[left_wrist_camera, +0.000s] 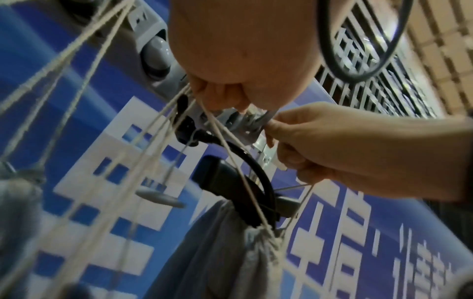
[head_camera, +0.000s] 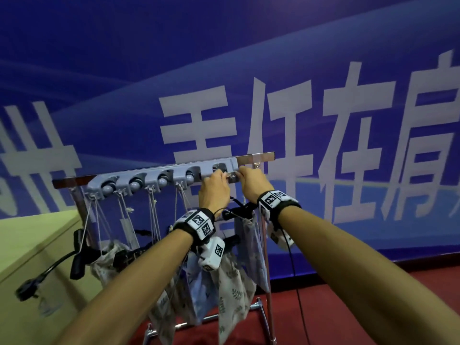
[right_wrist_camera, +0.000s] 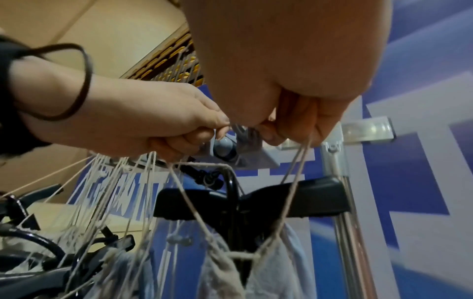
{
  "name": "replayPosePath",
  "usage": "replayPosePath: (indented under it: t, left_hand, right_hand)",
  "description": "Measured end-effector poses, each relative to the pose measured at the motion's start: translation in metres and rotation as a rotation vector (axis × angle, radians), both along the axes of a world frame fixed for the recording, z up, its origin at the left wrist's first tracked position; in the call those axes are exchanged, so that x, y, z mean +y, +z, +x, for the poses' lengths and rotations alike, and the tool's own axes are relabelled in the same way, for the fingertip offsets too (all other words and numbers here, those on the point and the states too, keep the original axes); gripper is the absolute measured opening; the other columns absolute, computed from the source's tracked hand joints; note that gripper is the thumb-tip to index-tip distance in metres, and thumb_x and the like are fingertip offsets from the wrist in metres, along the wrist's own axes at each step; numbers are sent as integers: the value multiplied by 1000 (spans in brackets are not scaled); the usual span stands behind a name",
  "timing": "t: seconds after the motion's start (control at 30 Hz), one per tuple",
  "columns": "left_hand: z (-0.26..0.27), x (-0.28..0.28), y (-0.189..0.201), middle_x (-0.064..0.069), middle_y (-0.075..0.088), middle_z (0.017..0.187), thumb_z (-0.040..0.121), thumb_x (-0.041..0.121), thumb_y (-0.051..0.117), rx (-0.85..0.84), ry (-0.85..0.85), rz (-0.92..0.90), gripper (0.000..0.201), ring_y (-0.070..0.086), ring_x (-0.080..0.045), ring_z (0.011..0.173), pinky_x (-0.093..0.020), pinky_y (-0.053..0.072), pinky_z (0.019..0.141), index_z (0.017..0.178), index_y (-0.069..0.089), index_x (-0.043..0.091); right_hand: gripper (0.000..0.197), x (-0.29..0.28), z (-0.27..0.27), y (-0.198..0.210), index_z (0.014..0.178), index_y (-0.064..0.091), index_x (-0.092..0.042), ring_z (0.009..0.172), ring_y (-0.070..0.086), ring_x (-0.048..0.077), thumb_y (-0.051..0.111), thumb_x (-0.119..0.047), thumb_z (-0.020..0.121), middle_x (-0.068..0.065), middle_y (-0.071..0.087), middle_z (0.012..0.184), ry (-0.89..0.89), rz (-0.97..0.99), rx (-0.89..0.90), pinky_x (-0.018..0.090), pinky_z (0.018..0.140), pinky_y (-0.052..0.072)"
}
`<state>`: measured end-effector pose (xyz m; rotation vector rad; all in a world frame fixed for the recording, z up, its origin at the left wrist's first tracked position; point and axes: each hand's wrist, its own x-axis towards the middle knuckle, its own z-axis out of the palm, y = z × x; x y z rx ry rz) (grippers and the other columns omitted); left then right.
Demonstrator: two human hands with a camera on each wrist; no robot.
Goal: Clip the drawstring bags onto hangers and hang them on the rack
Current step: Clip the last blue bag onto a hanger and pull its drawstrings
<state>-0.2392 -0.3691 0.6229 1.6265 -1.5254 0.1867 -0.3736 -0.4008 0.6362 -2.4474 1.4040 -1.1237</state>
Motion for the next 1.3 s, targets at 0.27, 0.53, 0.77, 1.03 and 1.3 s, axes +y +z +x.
replayPosePath:
  t: [0.27,0.53,0.77,1.03,1.3]
  left_hand:
    - [5,5,-35,6,46,60,109,29,37,70,-317,45,31,41,-9,50,-17,31,47,80,48,22]
    - [3,8,-37,5,46,63,108,28,38,115,-357,57,39,41,-8,55,-18,30,52,70,44,26]
    - [6,7,-33,0,50,66,108,28,37,60,-343,148,38,46,-19,63,-30,34,59,74,48,17]
    - [16,24,-22,-2,61,69,107,20,39,170,-412,262,34,58,-17,61,-37,54,64,84,62,9]
    - [58,103,1,4,71,111,99,13,57,135,-374,114,25,68,-10,100,-27,56,90,121,66,17]
  right_hand:
    - [27,8,0,-46,81,49,-24,58,49,8,43,-22,108,-6,51,65,225,52,-244,28,59,39]
    - [26,23,4,-42,84,49,-27,65,55,15,40,-21,108,-5,57,71,137,84,-141,30,61,43]
    - [27,29,-1,-27,86,54,-25,80,67,29,38,-32,107,3,65,82,53,184,-50,42,74,56]
    - [29,46,8,-29,88,66,-8,60,63,17,46,-17,106,6,65,70,115,427,-440,15,45,47]
    - [47,99,2,-29,146,45,-13,117,63,33,54,-22,101,17,62,131,41,402,-379,40,93,53]
